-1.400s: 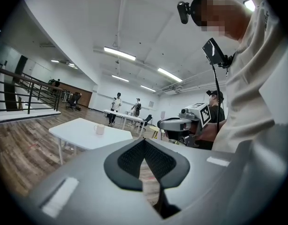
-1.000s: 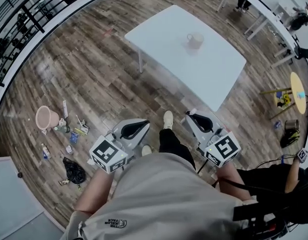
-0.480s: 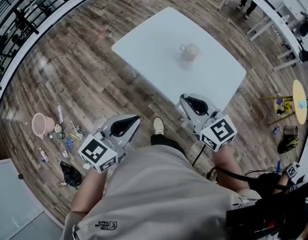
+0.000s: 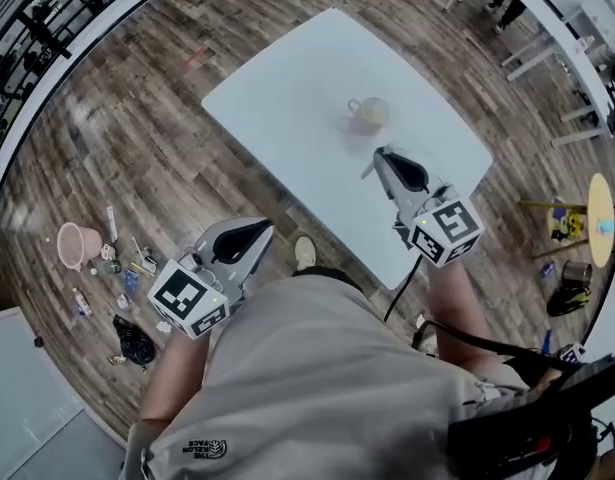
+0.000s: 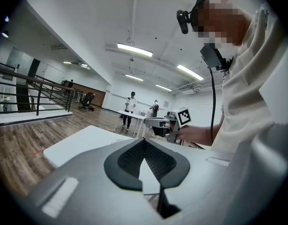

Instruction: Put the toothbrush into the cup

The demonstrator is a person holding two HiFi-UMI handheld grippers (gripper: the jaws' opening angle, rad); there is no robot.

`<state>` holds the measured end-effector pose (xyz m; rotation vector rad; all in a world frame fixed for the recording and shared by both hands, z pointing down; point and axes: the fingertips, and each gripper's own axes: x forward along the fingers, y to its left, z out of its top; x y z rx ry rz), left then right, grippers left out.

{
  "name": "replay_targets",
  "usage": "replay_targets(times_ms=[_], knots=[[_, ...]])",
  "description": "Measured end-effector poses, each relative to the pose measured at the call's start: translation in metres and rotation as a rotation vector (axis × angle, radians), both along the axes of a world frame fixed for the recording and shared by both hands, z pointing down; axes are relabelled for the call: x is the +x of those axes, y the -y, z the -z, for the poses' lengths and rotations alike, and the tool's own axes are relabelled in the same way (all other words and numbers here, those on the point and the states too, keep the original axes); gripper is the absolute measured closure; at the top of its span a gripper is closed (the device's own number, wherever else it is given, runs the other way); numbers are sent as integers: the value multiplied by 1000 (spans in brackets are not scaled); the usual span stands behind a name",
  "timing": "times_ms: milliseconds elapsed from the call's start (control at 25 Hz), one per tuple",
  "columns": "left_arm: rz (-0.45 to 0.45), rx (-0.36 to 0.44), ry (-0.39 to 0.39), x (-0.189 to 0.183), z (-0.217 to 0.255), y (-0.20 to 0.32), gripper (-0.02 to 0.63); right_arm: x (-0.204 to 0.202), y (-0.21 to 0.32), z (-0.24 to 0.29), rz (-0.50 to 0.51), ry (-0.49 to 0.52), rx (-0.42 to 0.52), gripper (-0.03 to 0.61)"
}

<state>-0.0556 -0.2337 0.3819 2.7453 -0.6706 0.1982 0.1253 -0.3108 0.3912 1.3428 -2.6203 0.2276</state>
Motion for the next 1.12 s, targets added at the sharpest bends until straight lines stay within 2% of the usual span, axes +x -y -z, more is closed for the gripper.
replay_targets(times_ms=[280, 760, 1120], knots=[[43, -10, 22, 19, -7, 21, 609, 41, 52, -19, -30, 28, -17, 566], [107, -49, 68, 25, -17, 45, 609, 93, 133, -53, -117, 117, -52, 566], [138, -75, 100, 25, -23, 55, 609, 121, 172, -92, -179, 189, -106, 566]])
